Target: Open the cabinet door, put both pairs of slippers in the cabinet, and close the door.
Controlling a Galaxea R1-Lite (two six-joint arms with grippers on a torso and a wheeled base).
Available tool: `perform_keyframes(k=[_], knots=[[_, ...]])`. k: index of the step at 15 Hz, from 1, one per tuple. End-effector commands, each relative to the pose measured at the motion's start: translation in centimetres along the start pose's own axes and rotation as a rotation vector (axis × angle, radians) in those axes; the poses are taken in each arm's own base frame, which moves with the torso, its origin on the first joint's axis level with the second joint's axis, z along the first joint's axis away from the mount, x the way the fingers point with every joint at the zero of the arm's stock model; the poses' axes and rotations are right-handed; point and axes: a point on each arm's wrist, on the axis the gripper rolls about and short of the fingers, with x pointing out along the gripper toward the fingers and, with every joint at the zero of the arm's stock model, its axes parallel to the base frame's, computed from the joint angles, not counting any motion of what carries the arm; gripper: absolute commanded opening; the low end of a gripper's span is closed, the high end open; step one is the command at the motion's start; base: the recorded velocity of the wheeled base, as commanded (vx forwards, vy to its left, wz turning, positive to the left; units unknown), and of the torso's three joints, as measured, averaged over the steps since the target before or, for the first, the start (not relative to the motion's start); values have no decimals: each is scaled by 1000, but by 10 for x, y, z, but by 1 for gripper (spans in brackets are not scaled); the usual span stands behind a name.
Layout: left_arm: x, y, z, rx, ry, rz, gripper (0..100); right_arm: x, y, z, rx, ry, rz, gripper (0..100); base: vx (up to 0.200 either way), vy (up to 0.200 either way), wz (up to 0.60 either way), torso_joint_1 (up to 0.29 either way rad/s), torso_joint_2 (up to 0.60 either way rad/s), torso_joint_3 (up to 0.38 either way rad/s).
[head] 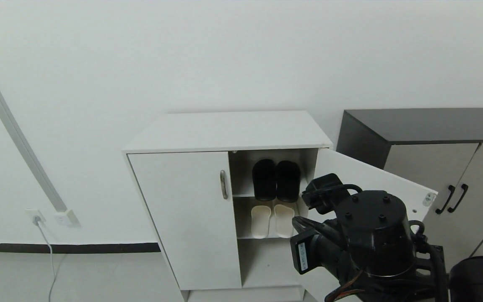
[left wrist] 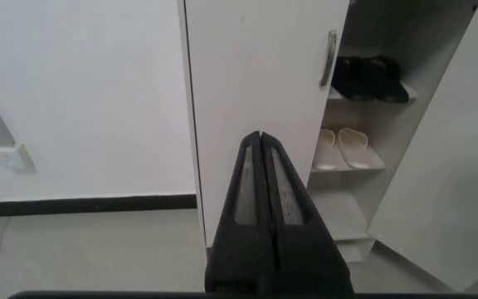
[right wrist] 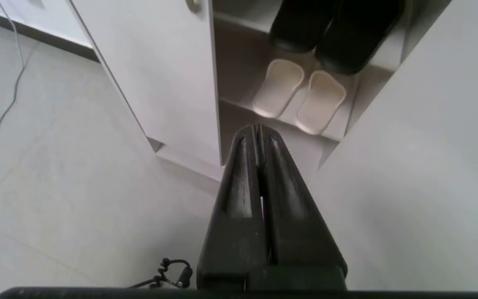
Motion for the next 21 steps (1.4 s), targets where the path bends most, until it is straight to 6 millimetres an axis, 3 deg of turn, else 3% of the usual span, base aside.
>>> perform_keyframes(k=[1, 13, 21], knots=[[0, 0, 0, -1, 0, 0, 0, 0, 0, 0, 0, 0, 0, 0, 0, 0, 0, 207, -515, -310], [0, 0, 0, 1, 1, -1, 0, -1, 0, -2, -4, 6, 2, 0, 0, 0, 0, 238, -565, -327], [0, 0, 0, 1, 0, 0, 0, -1, -1, -6, -25, 19, 1, 0, 0, 0, 0, 179, -392, -214]])
